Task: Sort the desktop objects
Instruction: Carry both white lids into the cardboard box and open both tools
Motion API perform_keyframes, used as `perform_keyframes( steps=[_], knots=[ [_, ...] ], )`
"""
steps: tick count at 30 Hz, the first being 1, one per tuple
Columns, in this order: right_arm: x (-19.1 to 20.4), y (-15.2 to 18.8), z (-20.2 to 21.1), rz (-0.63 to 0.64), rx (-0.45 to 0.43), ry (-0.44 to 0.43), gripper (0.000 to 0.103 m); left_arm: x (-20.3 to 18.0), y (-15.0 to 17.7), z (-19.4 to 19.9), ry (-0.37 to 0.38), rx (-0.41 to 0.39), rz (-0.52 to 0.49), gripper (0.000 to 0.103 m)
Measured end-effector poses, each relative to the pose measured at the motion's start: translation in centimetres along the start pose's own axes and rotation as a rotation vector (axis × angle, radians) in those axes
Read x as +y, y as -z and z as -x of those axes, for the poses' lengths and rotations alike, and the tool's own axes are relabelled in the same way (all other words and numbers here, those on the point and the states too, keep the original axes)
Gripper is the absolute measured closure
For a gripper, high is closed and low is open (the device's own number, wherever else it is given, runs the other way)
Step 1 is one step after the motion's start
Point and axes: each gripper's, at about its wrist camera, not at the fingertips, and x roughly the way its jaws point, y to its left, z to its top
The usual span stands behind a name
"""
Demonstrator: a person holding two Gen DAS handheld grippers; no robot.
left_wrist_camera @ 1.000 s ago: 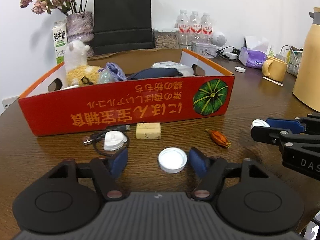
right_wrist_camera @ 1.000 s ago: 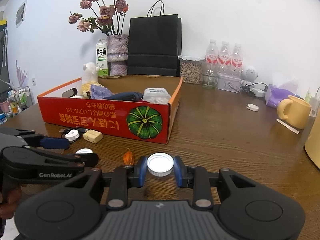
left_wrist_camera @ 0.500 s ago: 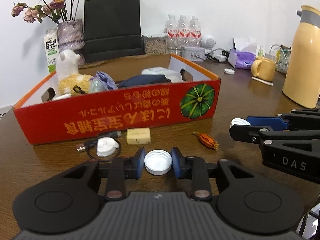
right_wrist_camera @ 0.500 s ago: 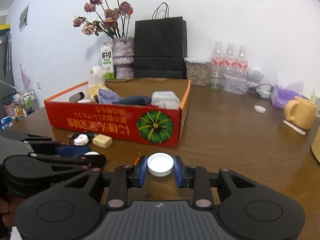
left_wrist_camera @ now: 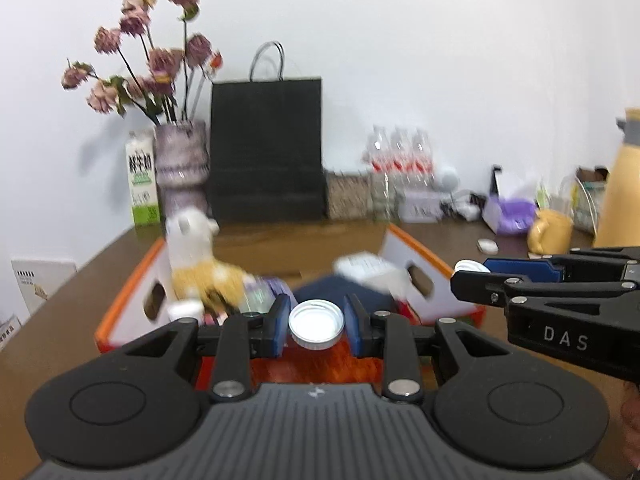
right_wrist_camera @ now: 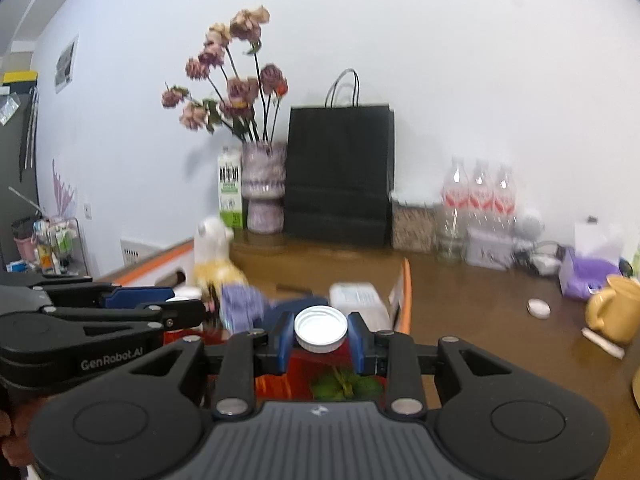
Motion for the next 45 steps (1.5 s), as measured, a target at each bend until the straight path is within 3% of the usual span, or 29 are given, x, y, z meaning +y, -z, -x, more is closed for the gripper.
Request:
perform_keyframes(
  steps=[9,15,19,22,38,39,41,42,43,45],
  knots=[
    [1.5,-4.3,-5.7,-0.017,-0.025,-0.003,0.076,3.6,-2.9,-3.6,-0.047,-0.054,0.04,0.073],
    [2.4,-4.9,-10.6,-0.04,0.02,0.006,0.076,5.9,-2.9,-6.9,-0.08,-0.025,0.075,0.073],
    [2.6,-4.7,-13.7,-0.041,0.045,0.038,0.076,7.6,-2.1,-9.3,-0.145,0.011,0.086,0.073],
    [2.3,-4.0,-15.0,-0.051,0.067,0.043,0.076,8.8,-1.6,-10.4,-0.144,0.045,0.119,0.073],
    [2.1,-1.5,-16.8,-0.052,0.167,0.041,0.075,8.0,0.2,-11.4,-0.12,0.106,0.06,0.073],
    [2.1,-1.4,-16.8,-0.054,0.167,0.046,0.075,8.0,0.2,-11.4,-0.125,0.098,0.063,0.069],
    [1.9,-1.4,-16.7,-0.066,0.161,0.049,0.075,8.0,0.2,-11.1,-0.135,0.076,0.07,0.051],
    [1.8,-1.4,-16.6,-0.074,0.158,0.047,0.071,8.0,0.1,-10.9,-0.141,0.065,0.071,0.033],
    [1.7,-1.4,-16.5,-0.079,0.158,0.045,0.066,8.0,0.0,-10.6,-0.151,0.049,0.069,0.023],
    [1.6,-1.4,-16.2,-0.079,0.147,0.045,0.033,7.9,-0.1,-10.2,-0.156,0.02,0.068,0.019]
  ],
)
